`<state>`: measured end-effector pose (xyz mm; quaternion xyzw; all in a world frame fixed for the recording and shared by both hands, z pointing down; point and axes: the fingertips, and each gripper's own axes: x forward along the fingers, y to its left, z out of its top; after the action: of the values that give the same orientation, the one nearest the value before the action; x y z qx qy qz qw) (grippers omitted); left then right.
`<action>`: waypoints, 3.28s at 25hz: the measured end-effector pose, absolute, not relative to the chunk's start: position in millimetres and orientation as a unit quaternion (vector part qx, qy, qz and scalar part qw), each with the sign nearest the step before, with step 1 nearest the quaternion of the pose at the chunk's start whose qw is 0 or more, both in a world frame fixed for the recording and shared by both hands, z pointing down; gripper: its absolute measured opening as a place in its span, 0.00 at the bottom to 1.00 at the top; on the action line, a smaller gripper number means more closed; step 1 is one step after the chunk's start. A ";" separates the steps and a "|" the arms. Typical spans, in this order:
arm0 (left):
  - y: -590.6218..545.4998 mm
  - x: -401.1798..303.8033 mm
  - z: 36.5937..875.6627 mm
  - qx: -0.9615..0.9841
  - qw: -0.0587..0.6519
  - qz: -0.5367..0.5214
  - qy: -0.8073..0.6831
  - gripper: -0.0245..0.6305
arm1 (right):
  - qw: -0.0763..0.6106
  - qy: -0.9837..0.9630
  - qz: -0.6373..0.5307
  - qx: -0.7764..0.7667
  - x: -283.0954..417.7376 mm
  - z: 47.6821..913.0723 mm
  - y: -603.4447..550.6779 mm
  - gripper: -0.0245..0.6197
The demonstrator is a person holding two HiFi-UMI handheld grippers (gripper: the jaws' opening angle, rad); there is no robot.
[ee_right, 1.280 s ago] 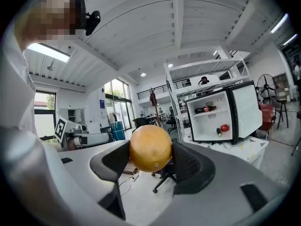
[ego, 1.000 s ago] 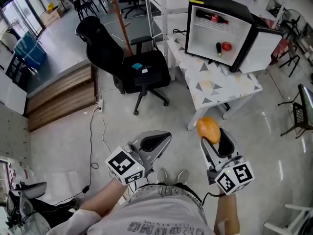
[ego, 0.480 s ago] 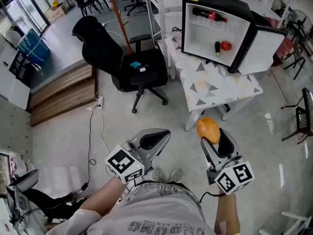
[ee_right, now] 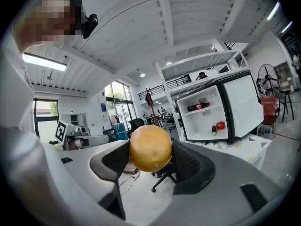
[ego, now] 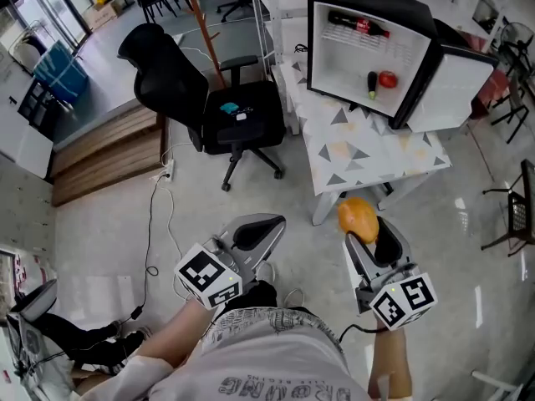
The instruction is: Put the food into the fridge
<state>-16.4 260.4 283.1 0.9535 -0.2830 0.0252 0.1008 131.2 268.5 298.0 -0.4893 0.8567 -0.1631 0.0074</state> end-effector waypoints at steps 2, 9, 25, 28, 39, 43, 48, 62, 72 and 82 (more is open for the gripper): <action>252.3 -15.7 284.5 0.953 0.101 0.024 -0.286 0.05 | 0.006 0.857 -0.165 -0.488 133.1 301.2 260.5 0.48; 209.1 -19.5 295.1 0.951 0.105 0.019 -0.289 0.05 | -0.004 0.854 -0.175 -0.490 132.1 318.2 219.5 0.48; 34.7 -37.0 327.3 0.956 0.130 0.035 -0.260 0.05 | -0.023 0.836 -0.209 -0.507 109.4 345.2 51.9 0.48; -2.4 -45.9 335.5 0.956 0.135 0.040 -0.256 0.05 | -0.023 0.832 -0.221 -0.509 101.4 348.9 17.3 0.48; -101.6 -76.8 344.9 0.960 0.148 0.050 -0.231 0.05 | -0.037 0.814 -0.220 -0.536 77.7 347.5 -79.9 0.48; -122.6 -80.7 348.2 0.962 0.143 0.052 -0.227 0.05 | -0.049 0.809 -0.210 -0.548 77.7 352.9 -102.4 0.48; -140.4 -78.4 352.8 0.963 0.141 0.055 -0.224 0.05 | -0.062 0.805 -0.201 -0.554 81.0 361.6 -126.0 0.48; -176.5 -48.0 373.2 0.954 0.146 0.072 -0.253 0.05 | -0.077 0.814 -0.199 -0.541 117.9 398.6 -193.0 0.48; -178.7 -14.7 401.7 0.937 0.169 0.090 -0.292 0.05 | -0.083 0.833 -0.201 -0.509 138.9 423.0 -239.4 0.48; -170.3 1.8 418.8 0.925 0.183 0.107 -0.316 0.05 | -0.115 0.833 -0.203 -0.502 149.6 471.2 -283.4 0.48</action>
<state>1.8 -170.3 418.8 0.9247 -0.3162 0.1065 0.1835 149.6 -283.4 471.2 -0.5021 0.8328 -0.2032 -0.1146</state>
